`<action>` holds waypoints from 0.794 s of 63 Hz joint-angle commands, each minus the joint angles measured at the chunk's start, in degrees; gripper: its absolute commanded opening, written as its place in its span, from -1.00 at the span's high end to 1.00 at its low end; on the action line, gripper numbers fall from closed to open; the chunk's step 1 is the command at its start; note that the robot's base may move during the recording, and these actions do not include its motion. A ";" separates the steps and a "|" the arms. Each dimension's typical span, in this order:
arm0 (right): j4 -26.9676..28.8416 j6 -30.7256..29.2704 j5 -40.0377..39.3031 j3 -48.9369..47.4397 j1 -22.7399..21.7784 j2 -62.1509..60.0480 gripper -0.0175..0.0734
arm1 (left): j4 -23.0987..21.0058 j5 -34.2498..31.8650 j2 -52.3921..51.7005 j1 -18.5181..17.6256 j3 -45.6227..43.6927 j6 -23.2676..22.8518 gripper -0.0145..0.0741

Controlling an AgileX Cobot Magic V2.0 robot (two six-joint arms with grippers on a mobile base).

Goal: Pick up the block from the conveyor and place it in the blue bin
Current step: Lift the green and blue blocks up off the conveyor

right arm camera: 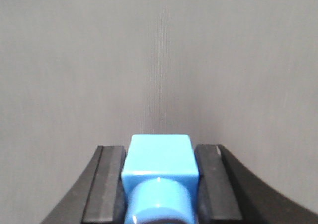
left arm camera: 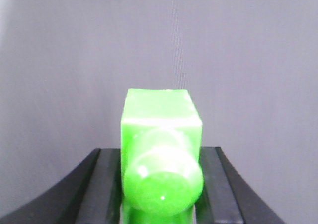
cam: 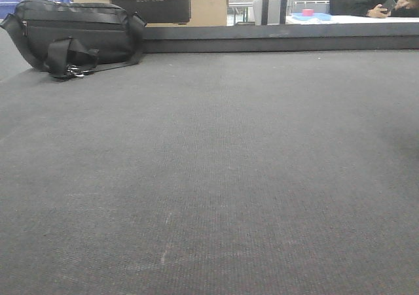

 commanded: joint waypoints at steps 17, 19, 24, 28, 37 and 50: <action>-0.69 -0.90 -28.07 19.00 0.04 -15.22 0.97 | -1.70 -17.59 -22.28 -0.18 20.16 0.12 0.92; -0.69 -0.90 -28.51 19.00 0.04 -16.73 0.97 | -1.70 -17.48 -24.15 -0.18 21.06 0.12 0.92; -0.69 -0.90 -30.12 18.78 0.04 -20.68 0.97 | -1.46 -17.48 -28.23 -0.26 22.24 0.12 0.92; -0.69 -0.90 -30.67 18.78 0.04 -24.38 0.97 | -1.47 -17.48 -32.12 -0.26 22.34 0.12 0.92; -0.69 -0.90 -28.02 18.78 0.04 -29.97 0.97 | -1.14 -17.48 -38.37 -0.80 22.34 0.12 0.92; -0.69 -0.90 -25.80 18.78 0.04 -34.02 0.97 | -1.14 -15.76 -41.29 -0.79 22.34 0.12 0.92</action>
